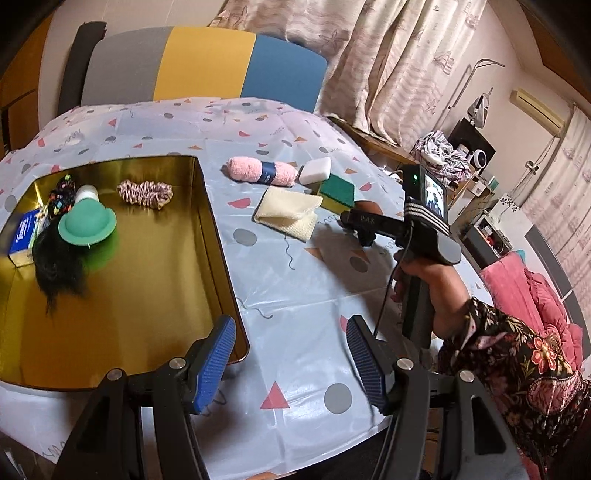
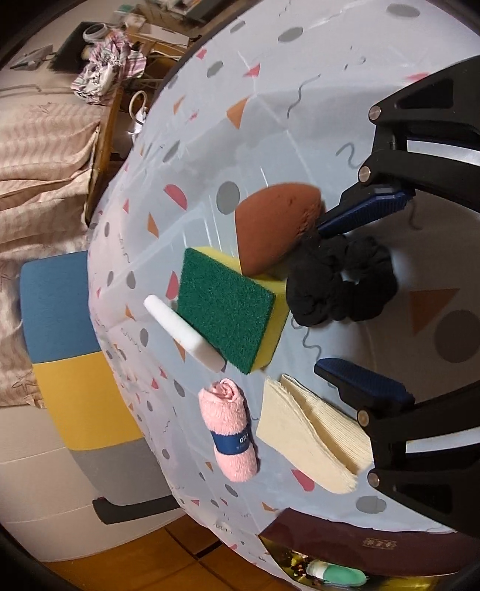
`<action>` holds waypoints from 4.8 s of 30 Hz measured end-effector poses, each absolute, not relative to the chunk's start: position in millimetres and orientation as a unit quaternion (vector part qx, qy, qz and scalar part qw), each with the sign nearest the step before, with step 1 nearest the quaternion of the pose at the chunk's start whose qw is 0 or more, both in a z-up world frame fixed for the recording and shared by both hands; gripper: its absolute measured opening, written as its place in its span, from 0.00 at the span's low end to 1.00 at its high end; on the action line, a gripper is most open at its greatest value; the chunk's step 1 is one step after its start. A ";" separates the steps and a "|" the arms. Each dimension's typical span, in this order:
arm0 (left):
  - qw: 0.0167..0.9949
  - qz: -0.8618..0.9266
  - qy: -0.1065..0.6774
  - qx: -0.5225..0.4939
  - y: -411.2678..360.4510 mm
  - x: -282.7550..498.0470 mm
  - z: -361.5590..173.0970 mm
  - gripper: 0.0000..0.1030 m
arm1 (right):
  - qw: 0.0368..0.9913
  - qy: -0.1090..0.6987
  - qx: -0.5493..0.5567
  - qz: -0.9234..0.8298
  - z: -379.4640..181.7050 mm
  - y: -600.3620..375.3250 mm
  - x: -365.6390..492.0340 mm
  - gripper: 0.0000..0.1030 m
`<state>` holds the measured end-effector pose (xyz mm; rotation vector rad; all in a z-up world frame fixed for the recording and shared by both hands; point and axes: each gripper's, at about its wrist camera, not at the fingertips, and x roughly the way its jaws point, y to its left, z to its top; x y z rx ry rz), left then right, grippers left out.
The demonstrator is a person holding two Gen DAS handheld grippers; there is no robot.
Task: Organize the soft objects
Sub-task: 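Grasp the black scrunchie on the tablecloth with the right tool, then grasp the cream mesh cloth with the left tool while the right tool holds the black scrunchie, then carry the cream mesh cloth into the gold tray and open the left tool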
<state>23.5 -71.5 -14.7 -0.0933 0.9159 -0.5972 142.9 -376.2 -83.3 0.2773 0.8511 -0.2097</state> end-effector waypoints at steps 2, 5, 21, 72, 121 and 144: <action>0.851 -0.284 0.439 -0.044 -72.8 23.8 -16.9 0.62 | 0.895 0.413 0.134 -0.100 -87.6 -376.3 146.6 0.56; 0.851 -0.283 0.440 -0.041 -75.4 23.9 -17.1 0.62 | 0.892 0.417 0.145 -0.097 -93.5 -380.0 147.7 0.45; 0.844 -0.299 0.446 -0.015 -123.1 51.3 -0.4 0.62 | 0.898 0.400 0.162 -0.081 -94.0 -387.7 100.2 0.24; 0.819 -0.238 0.503 0.141 -256.8 208.9 -99.5 0.88 | 0.908 0.360 0.203 -0.071 -102.6 -398.0 87.1 0.23; 0.861 -0.276 0.428 -0.007 -131.5 113.6 0.6 0.29 | 0.909 0.365 0.183 -0.082 -102.5 -394.5 87.6 0.22; 0.853 -0.141 0.494 -0.093 -24.0 184.1 -56.2 0.68 | 0.909 0.374 0.158 -0.095 -101.3 -387.0 90.5 0.22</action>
